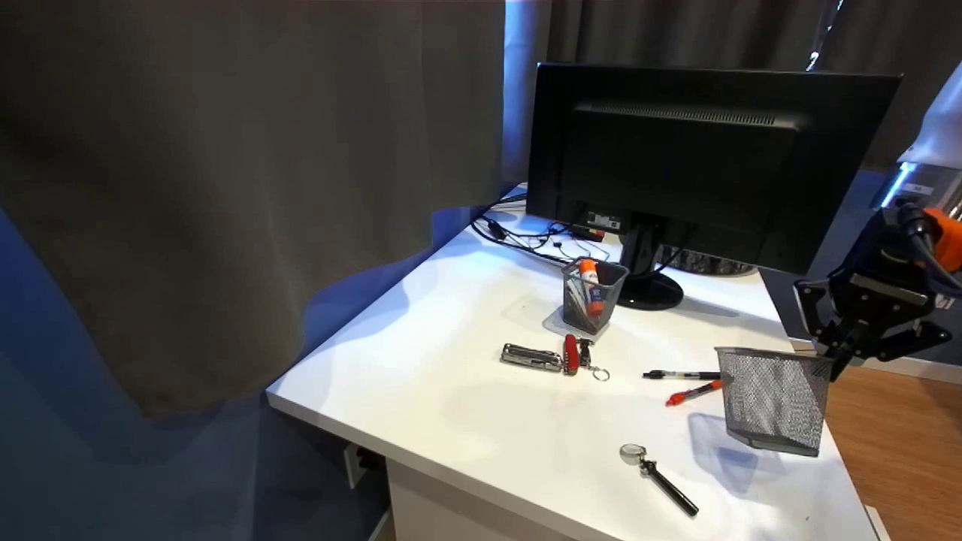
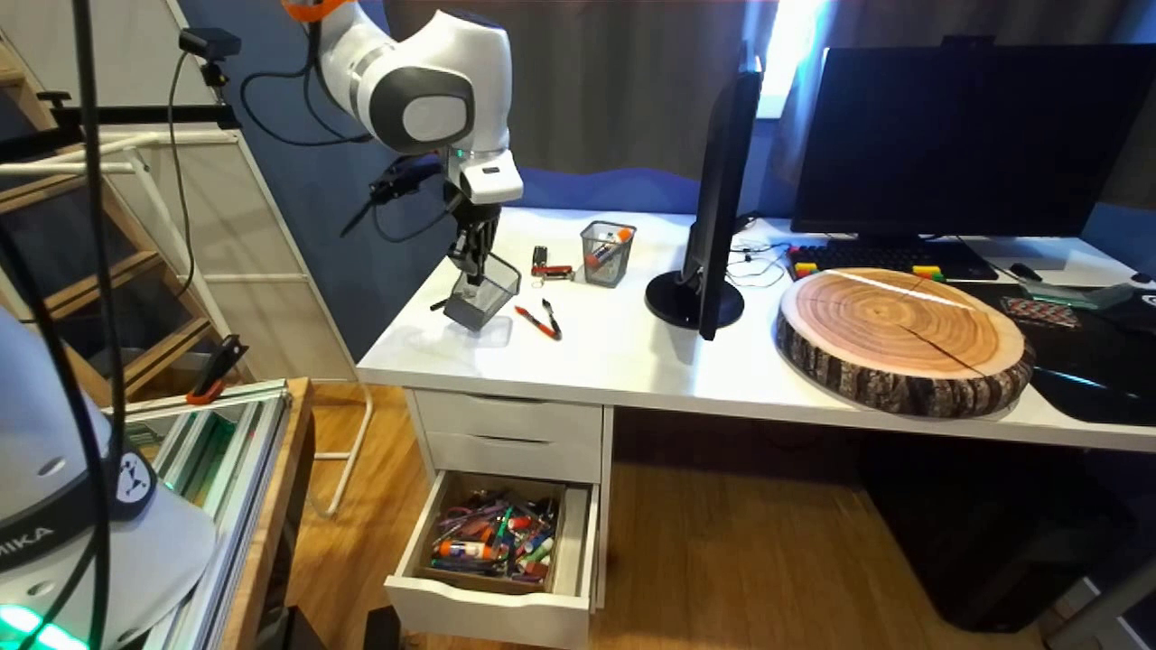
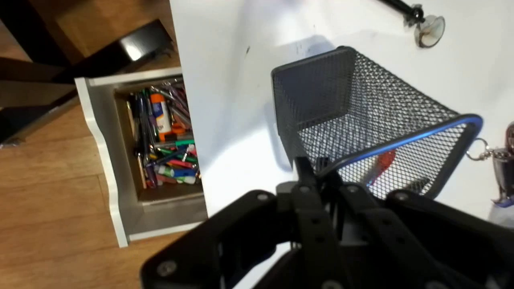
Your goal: Correctly position the small bin, then place a pen in it
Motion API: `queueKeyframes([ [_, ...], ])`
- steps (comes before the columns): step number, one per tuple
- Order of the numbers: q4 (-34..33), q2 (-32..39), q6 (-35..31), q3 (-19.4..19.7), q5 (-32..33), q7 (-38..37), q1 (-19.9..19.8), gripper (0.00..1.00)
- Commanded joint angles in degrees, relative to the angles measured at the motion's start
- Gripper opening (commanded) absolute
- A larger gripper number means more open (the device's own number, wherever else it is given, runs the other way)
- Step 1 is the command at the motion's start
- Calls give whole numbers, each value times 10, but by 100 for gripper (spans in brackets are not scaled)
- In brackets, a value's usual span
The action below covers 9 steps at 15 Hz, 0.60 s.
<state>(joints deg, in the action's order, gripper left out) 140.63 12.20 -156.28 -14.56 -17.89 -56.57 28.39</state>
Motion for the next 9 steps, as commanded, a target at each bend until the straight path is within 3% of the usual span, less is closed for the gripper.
queueKeyframes([
  [1,60,-26,-103,15,98,-85,21,2],
  [9,85,-14,-166,98,223,-178,92,2],
])
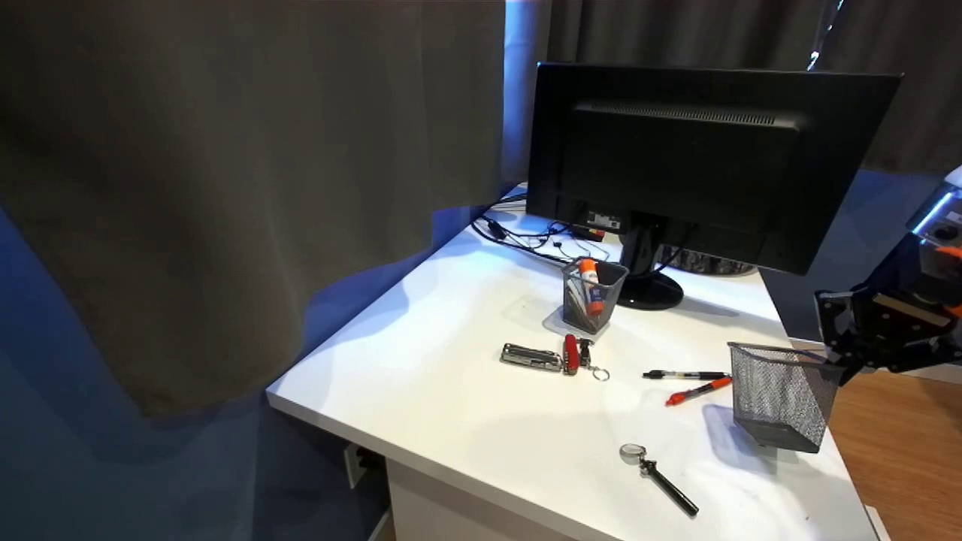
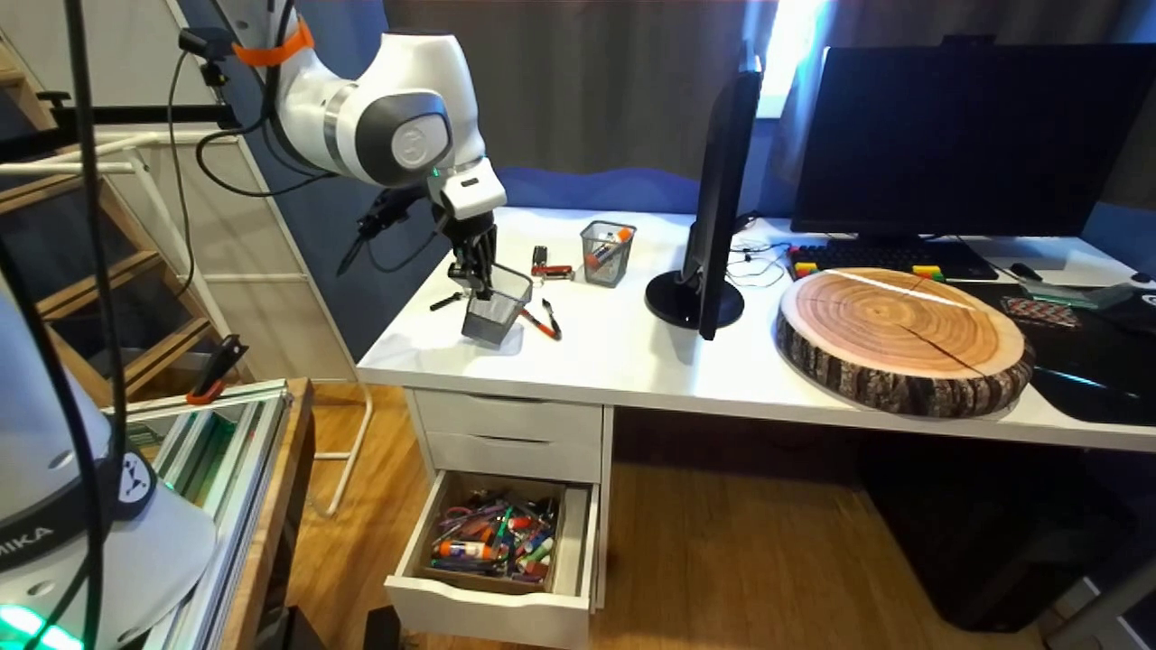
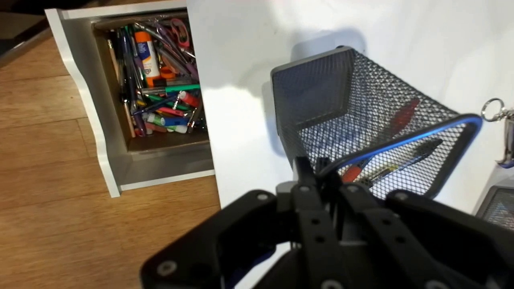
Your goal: Correctly position the small bin, then place a pen in it
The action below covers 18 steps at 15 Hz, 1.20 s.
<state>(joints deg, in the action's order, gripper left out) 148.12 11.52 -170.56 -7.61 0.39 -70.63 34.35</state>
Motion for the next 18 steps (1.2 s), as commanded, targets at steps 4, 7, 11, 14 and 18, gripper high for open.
queueKeyframes([
  [4,5,4,-39,11,28,-15,42,2],
  [7,-6,18,-63,-8,27,7,45,2],
  [11,-27,52,-82,-54,19,56,26,2],
  [14,-43,77,-79,-63,30,81,25,2],
  [18,-50,79,-64,-82,23,111,6,47],
])
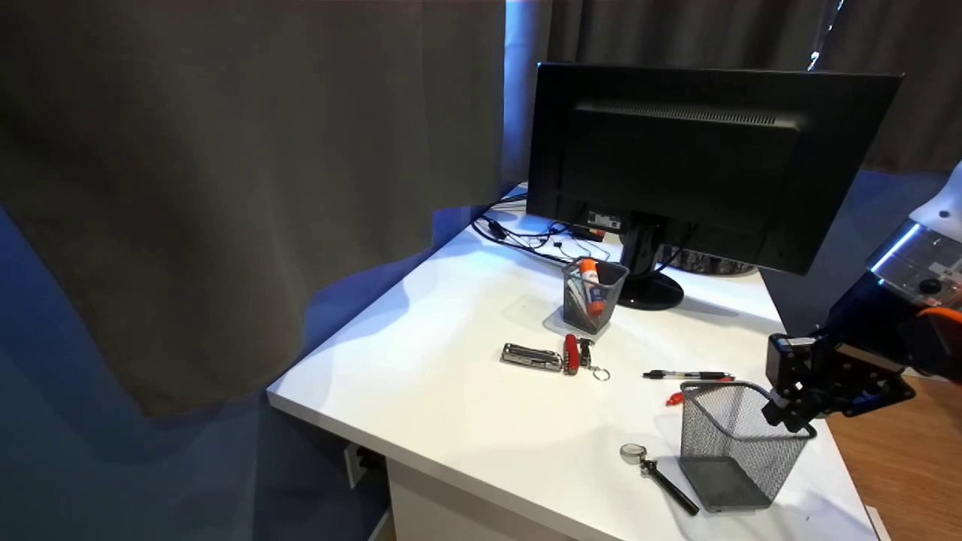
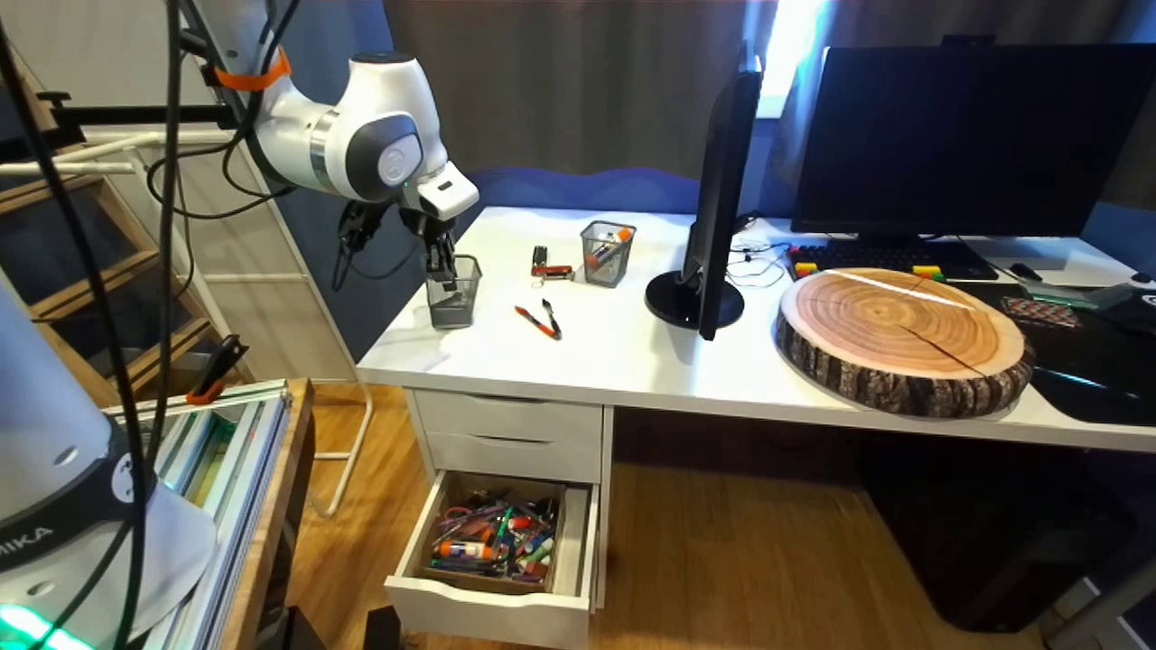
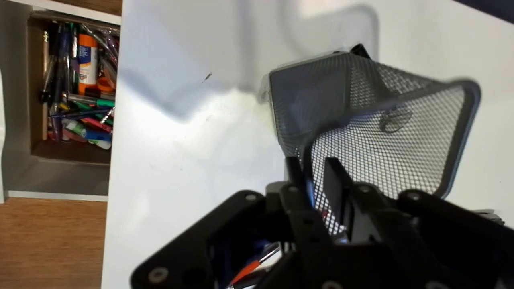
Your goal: Correctly position the small bin, then place a pen in it
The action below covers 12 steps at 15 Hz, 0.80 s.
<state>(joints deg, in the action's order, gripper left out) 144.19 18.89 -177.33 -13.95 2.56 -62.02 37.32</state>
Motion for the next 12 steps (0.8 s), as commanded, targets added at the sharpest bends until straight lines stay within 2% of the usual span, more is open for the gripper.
queueKeyframes([
  [1,-7,-4,13,-26,0,32,-34,53],
  [2,-4,-14,27,-28,-35,68,-34,59],
  [4,3,-36,37,-44,-54,96,-55,73],
  [8,-3,-87,95,-95,-120,149,-109,99],
  [10,-22,-103,148,-95,-163,141,-123,100],
  [11,-35,-106,180,-80,-169,122,-125,100],
  [12,-46,-108,204,-57,-150,93,-121,100],
])
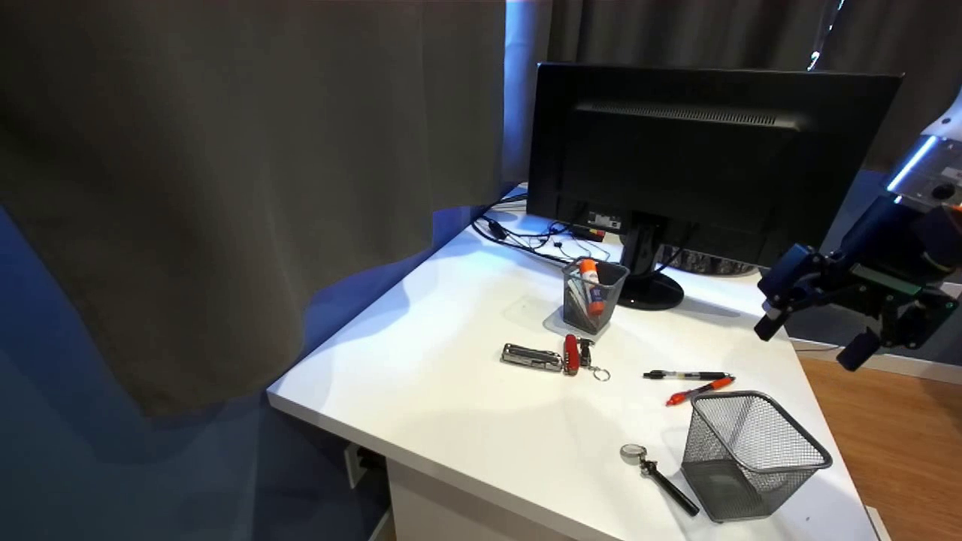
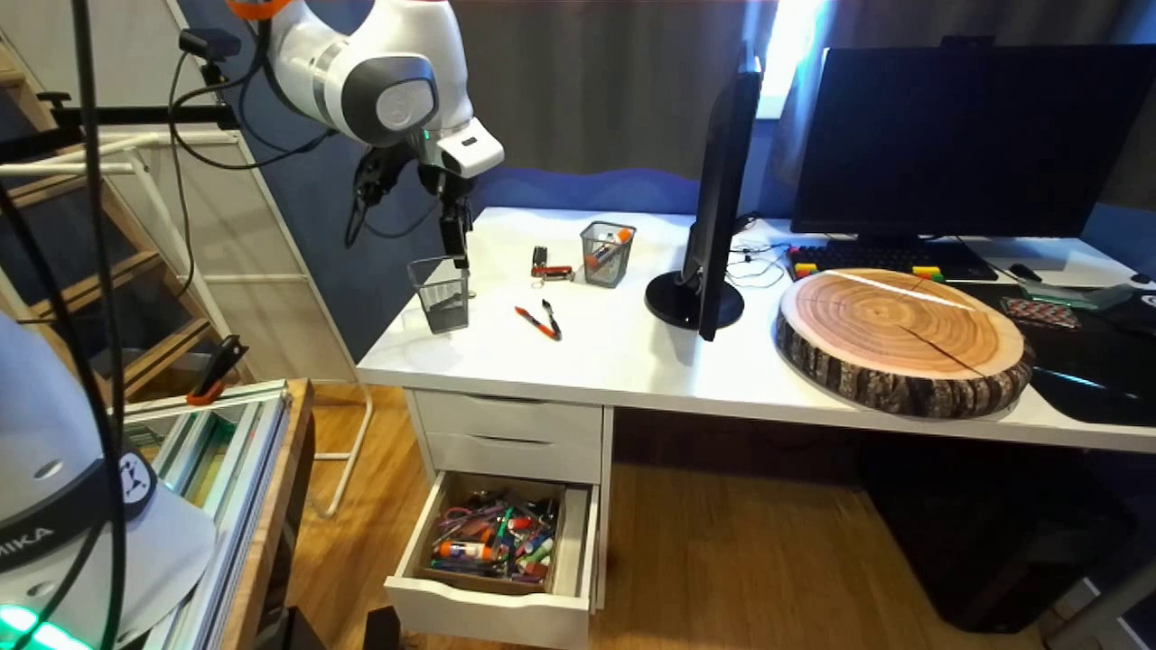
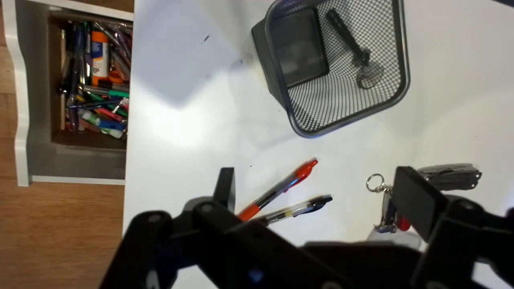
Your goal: Correctly position the small bin, then place a pen in it
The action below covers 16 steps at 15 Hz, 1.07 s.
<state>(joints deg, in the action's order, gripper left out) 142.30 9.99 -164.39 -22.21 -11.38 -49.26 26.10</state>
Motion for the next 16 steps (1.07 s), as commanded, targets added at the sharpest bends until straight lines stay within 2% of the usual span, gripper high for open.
queueKeyframes([
  [1,-40,-16,101,47,22,-67,-10,100],
  [4,-91,19,167,71,45,-89,-27,100],
  [7,-134,67,205,80,32,-89,-36,100],
  [12,-190,164,206,65,-18,-63,-32,100],
  [16,-221,221,201,70,-20,-60,-25,100],
])
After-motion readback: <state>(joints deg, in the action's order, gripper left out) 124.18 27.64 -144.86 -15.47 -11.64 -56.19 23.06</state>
